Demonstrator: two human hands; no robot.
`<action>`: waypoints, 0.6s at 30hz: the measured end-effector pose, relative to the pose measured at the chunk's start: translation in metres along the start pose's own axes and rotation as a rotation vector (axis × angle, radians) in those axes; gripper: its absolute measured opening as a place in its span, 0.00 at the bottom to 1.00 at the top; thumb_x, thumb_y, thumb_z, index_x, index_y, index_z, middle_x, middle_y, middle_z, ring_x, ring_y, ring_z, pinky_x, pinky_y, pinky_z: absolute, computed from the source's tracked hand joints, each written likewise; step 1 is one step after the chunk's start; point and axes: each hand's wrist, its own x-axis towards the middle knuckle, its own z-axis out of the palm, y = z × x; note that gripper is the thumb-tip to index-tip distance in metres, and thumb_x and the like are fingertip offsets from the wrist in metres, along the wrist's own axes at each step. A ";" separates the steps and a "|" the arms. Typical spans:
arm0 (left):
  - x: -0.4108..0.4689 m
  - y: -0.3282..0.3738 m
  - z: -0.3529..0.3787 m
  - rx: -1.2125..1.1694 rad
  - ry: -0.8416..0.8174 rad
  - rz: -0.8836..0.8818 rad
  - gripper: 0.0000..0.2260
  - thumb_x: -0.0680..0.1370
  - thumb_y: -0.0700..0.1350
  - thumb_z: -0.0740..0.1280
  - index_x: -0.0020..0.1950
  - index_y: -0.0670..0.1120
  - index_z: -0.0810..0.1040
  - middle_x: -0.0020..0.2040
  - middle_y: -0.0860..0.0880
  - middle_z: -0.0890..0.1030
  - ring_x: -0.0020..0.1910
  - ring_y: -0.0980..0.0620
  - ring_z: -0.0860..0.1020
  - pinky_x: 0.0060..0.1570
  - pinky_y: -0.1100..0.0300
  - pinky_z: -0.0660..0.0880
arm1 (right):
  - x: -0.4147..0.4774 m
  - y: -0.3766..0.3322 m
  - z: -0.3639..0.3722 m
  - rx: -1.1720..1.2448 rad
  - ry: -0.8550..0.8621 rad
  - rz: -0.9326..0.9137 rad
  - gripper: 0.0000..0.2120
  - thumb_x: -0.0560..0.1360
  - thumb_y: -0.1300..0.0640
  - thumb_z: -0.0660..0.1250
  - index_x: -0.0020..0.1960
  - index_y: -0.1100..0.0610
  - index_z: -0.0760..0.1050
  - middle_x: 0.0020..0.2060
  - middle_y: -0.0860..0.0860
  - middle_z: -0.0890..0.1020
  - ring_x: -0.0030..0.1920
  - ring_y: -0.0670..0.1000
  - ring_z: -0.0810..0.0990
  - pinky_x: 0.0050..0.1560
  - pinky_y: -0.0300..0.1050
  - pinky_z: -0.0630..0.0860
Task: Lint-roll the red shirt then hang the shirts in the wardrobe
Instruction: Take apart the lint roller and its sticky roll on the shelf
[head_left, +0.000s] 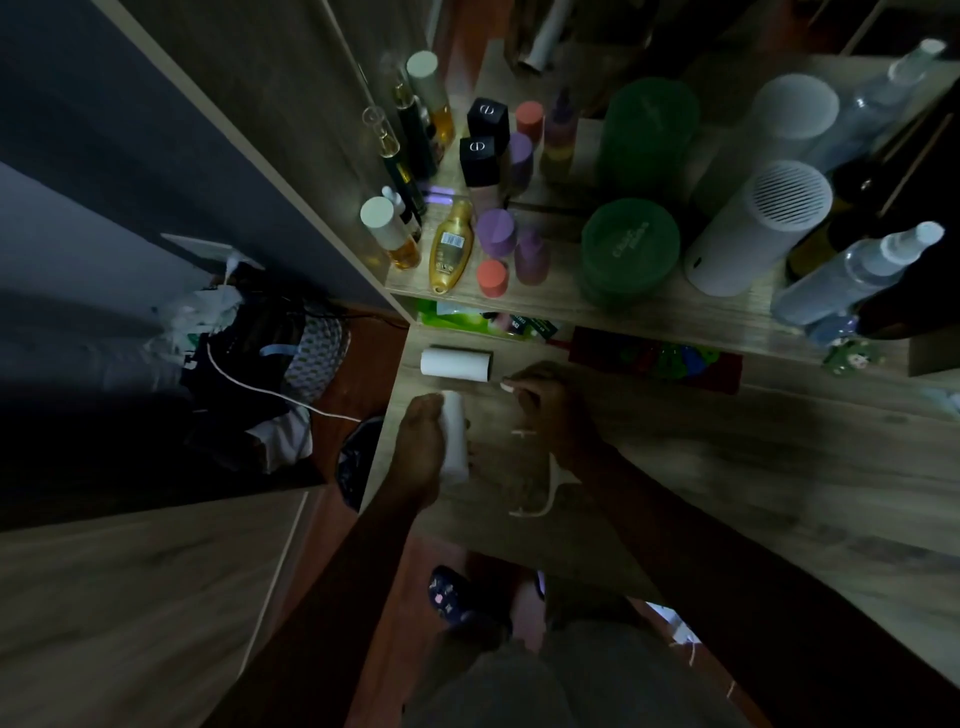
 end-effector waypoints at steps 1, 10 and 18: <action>-0.005 0.006 0.000 -0.048 0.012 -0.045 0.21 0.78 0.56 0.60 0.60 0.43 0.79 0.53 0.38 0.80 0.49 0.38 0.79 0.49 0.46 0.75 | 0.002 0.001 0.002 -0.047 0.004 -0.040 0.11 0.76 0.66 0.64 0.55 0.66 0.82 0.51 0.62 0.84 0.54 0.60 0.82 0.62 0.56 0.77; -0.020 0.010 -0.013 -0.137 0.064 0.166 0.22 0.80 0.56 0.62 0.67 0.43 0.68 0.63 0.34 0.75 0.57 0.34 0.79 0.55 0.35 0.78 | 0.010 0.005 0.014 -0.195 -0.128 -0.011 0.13 0.78 0.60 0.63 0.58 0.64 0.81 0.59 0.60 0.80 0.62 0.59 0.77 0.65 0.42 0.69; -0.024 0.021 -0.020 -0.226 0.100 0.186 0.17 0.84 0.52 0.59 0.68 0.44 0.67 0.63 0.35 0.77 0.60 0.36 0.80 0.49 0.43 0.81 | -0.026 -0.052 -0.016 0.298 -0.065 0.027 0.09 0.79 0.59 0.67 0.58 0.58 0.80 0.49 0.49 0.83 0.48 0.43 0.81 0.49 0.33 0.75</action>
